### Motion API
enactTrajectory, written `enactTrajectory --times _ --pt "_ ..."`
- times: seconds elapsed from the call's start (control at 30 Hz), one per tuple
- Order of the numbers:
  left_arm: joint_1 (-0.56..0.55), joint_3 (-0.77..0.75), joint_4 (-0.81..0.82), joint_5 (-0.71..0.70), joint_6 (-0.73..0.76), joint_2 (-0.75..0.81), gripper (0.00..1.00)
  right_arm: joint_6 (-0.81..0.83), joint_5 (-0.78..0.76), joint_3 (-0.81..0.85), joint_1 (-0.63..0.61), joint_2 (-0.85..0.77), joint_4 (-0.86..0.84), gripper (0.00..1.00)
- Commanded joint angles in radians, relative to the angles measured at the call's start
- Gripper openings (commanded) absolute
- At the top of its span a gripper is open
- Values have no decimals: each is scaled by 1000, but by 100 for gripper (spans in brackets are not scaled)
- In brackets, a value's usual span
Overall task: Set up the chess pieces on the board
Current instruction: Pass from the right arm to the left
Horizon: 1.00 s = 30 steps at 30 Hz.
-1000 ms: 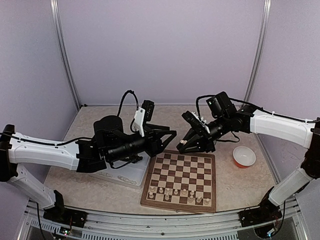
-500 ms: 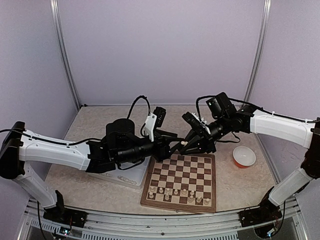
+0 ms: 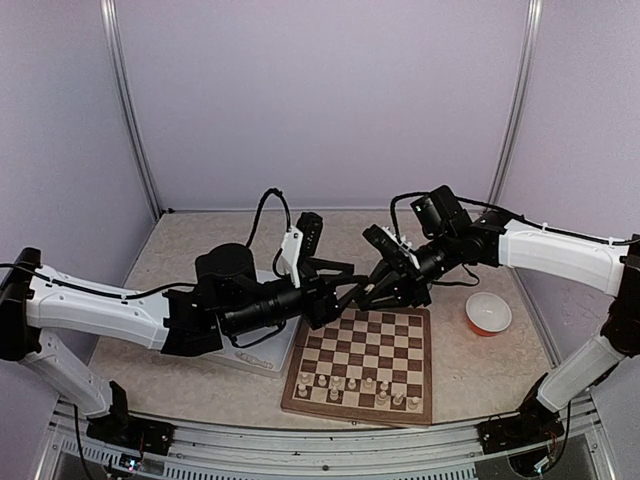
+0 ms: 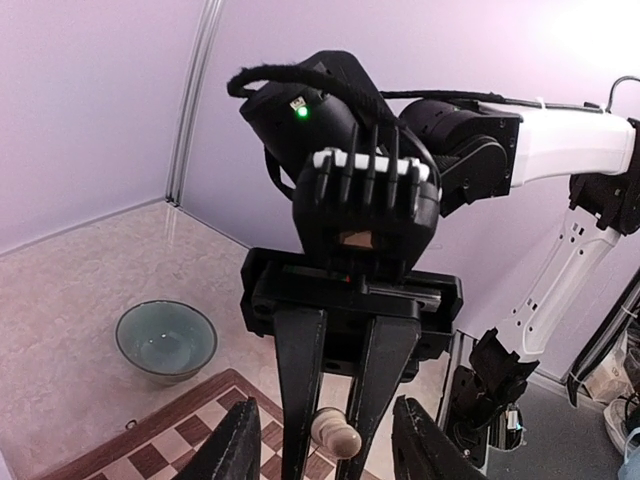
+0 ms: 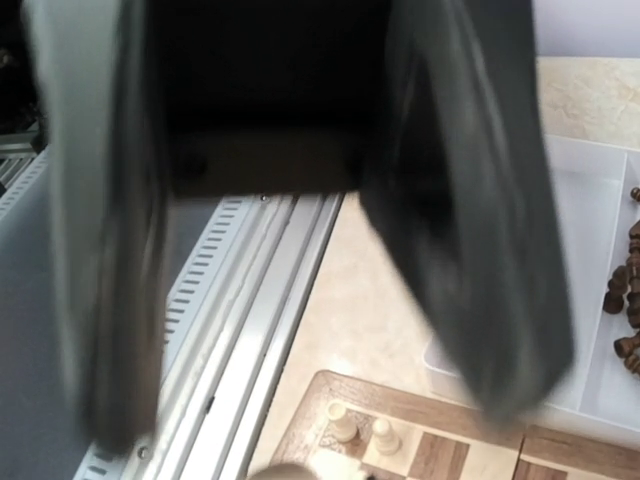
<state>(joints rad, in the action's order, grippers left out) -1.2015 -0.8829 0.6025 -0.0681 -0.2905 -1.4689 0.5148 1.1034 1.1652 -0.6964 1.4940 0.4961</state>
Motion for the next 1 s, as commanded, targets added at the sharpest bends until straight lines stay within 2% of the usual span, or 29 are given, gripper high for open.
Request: enactTrajectory --times 0.0,0.13,0.43,0.5,0.67,0.77,0.83,0.9,0.97 --pt "-4 -68 -37 35 -13 -74 45 2 6 19 -1 12 -6 4" --pt "1 -91 -54 34 -18 -110 40 2 7 19 -1 5 -6 4" --pt "15 -81 -31 62 -51 -131 17 7 3 19 0 3 -4 5" --pt "20 -76 -22 74 -54 -123 14 16 -12 24 5 0 8 11" --pt "37 -153 -124 114 -26 -124 12 113 -99 31 101 -43 108 48" --pt "41 -240 -256 146 7 -150 12 213 -188 18 202 -67 206 52" --pt "46 -295 -334 181 31 -183 12 244 -190 -17 295 -97 220 53" --pt "43 -360 -408 208 60 -222 12 238 -164 -55 405 -138 197 53" --pt "37 -425 -481 241 90 -276 12 155 -177 -81 495 -166 120 53"
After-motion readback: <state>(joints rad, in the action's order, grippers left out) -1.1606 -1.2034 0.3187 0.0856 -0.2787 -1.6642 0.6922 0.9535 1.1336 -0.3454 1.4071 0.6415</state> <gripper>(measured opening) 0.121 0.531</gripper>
